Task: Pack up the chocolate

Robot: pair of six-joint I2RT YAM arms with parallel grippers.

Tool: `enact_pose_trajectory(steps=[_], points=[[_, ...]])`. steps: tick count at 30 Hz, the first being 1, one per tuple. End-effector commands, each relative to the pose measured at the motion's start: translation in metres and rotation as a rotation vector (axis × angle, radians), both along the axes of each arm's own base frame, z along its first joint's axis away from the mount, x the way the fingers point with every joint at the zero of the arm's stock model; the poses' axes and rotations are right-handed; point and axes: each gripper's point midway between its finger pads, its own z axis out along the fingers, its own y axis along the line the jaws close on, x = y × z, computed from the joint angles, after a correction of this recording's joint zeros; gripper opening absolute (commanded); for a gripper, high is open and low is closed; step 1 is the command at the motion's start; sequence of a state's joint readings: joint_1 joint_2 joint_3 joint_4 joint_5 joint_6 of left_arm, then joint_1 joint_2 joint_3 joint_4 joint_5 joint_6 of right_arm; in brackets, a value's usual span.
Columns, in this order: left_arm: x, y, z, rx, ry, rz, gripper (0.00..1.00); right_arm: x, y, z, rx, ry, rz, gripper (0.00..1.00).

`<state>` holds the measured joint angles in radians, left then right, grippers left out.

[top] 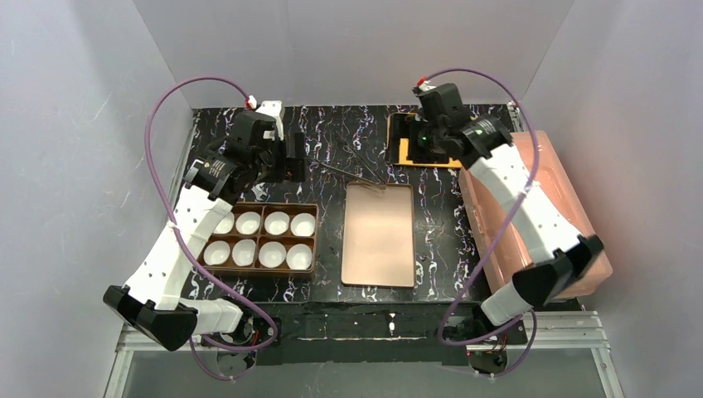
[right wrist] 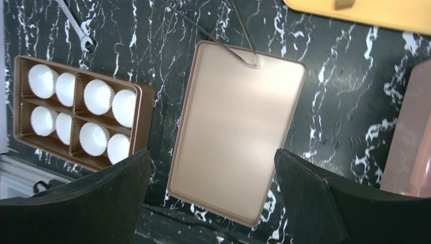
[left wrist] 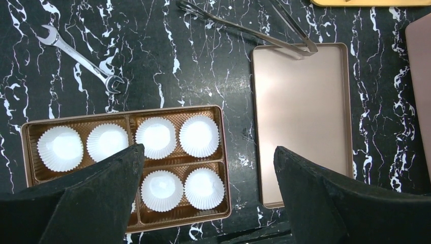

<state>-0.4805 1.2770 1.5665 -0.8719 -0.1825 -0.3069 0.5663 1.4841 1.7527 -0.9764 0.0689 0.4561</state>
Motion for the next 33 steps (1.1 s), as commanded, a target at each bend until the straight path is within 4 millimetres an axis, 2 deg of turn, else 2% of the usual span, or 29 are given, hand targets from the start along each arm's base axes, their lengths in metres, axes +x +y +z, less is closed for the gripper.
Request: enact_pose_trajectory(steps=[1,7,12,17,26,33], points=[[-0.014,0.015,0.0,0.009,-0.004,0.04,0.99,0.031,0.027,-0.01,-0.081,-0.04,0.079,1.0],[-0.026,0.013,-0.015,-0.011,0.042,0.031,0.99,0.06,0.057,-0.042,-0.14,-0.05,0.187,1.0],[-0.031,0.015,-0.025,-0.011,0.073,0.037,1.0,0.077,0.085,-0.07,-0.151,-0.058,0.341,1.0],[-0.033,0.02,-0.029,0.015,0.112,0.054,0.99,0.098,0.101,-0.108,-0.209,-0.078,0.455,1.0],[-0.035,0.023,-0.014,0.003,0.096,0.049,1.0,0.13,0.122,-0.158,-0.259,-0.071,0.574,1.0],[-0.042,0.026,-0.003,0.002,0.096,0.045,1.0,0.148,0.126,-0.187,-0.284,-0.057,0.585,1.0]])
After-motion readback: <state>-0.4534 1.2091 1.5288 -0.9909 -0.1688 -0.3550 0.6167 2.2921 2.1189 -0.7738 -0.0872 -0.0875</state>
